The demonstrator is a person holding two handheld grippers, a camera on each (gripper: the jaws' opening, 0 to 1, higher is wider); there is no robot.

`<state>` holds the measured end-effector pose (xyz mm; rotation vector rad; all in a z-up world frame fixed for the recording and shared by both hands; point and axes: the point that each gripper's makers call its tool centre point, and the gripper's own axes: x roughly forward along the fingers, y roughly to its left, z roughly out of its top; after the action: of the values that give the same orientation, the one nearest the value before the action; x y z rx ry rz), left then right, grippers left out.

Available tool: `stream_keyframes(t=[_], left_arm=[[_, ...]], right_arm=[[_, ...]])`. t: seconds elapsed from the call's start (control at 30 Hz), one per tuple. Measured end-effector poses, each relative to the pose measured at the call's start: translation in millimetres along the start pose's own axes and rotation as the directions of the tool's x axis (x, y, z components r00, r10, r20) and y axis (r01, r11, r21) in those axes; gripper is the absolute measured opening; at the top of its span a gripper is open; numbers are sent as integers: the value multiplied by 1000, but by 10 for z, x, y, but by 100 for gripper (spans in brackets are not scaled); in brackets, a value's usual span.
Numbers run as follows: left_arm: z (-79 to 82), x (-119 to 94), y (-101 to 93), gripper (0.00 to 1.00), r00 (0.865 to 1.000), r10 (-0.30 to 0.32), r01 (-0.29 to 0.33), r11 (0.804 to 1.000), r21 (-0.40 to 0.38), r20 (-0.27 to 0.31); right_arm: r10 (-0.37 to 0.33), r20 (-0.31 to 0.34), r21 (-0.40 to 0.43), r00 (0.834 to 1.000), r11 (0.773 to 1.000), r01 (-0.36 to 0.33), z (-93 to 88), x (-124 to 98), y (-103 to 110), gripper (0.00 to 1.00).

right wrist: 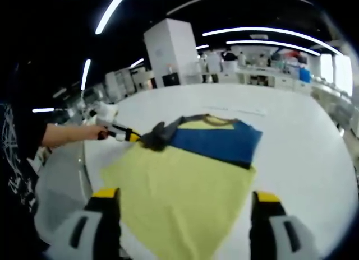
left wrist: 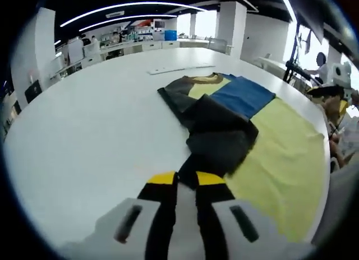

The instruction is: Fold the garment on the visible template until the final outline fits inside the template.

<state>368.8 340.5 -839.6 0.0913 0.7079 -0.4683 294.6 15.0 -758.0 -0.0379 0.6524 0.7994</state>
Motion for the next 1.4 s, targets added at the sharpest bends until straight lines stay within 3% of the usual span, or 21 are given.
stream_keyframes(t=[0.1, 0.3, 0.7, 0.93, 1.07, 1.4], left_arm=[[1, -1, -40, 1, 1000, -4, 4, 1000, -31, 1], [15, -3, -15, 0, 1000, 22, -22, 999, -24, -2], [301, -337, 112, 0, 987, 106, -99, 993, -65, 120], [372, -596, 222, 0, 968, 176, -163, 983, -87, 179], [391, -756, 365, 0, 949, 235, -213, 969, -123, 210], [202, -1012, 855, 0, 908, 364, -314, 919, -237, 208]], right_arm=[[-3, -2, 5, 1000, 1000, 3, -12, -3, 0, 97], [-8, -4, 5, 1000, 1000, 8, -22, -22, -11, 96], [-12, -1, 1, 1000, 1000, 12, -15, -38, -23, 95], [-8, 7, 2, 1000, 1000, 8, -6, -31, -15, 96], [-7, 7, 1, 1000, 1000, 7, -9, -33, -12, 96], [-5, 10, -1, 1000, 1000, 5, 6, -33, -5, 96]])
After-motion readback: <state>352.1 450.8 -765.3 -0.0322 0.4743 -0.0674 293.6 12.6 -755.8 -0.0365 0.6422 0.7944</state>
